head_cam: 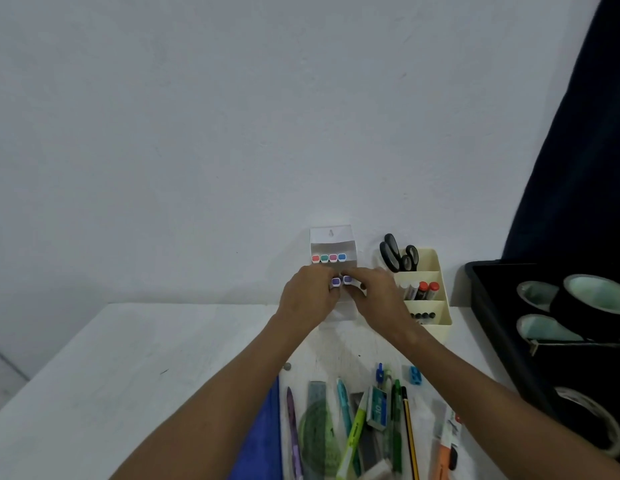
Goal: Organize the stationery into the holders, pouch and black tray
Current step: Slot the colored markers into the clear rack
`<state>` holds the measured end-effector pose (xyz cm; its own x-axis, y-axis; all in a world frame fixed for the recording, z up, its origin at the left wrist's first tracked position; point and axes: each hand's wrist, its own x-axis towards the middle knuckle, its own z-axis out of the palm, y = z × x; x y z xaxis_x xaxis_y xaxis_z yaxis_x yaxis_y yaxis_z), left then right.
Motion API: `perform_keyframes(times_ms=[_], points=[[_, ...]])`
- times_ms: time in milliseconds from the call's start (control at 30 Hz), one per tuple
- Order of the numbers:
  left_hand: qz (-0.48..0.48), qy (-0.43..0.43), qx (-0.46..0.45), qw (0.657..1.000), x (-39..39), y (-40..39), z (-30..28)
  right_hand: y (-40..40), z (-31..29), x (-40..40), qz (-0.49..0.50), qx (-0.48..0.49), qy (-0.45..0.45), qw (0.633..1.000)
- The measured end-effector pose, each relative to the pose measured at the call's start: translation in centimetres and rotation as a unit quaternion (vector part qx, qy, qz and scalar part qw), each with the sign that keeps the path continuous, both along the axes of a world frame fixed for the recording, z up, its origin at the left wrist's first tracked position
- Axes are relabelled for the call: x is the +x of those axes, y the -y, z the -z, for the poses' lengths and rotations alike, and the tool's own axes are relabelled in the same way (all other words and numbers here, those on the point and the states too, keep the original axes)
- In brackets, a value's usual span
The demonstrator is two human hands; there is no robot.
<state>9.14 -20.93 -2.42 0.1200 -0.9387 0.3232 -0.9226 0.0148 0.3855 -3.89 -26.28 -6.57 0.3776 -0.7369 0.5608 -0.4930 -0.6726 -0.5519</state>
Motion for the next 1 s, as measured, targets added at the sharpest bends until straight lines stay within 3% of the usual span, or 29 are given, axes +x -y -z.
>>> perform_keyframes(times_ms=[200,533,1000], points=[[-0.022,0.024,0.022,0.999,0.5,1.0,0.6,1.4,1.0,0.6,-0.004,0.036,-0.033,0.999],[-0.059,0.012,0.067,0.996,0.4,2.7,1.3,2.1,1.7,1.6,0.056,0.013,-0.132,0.990],[-0.082,0.050,0.040,0.995,-0.2,3.3,2.8,2.2,2.4,1.9,0.056,-0.049,-0.180,0.981]])
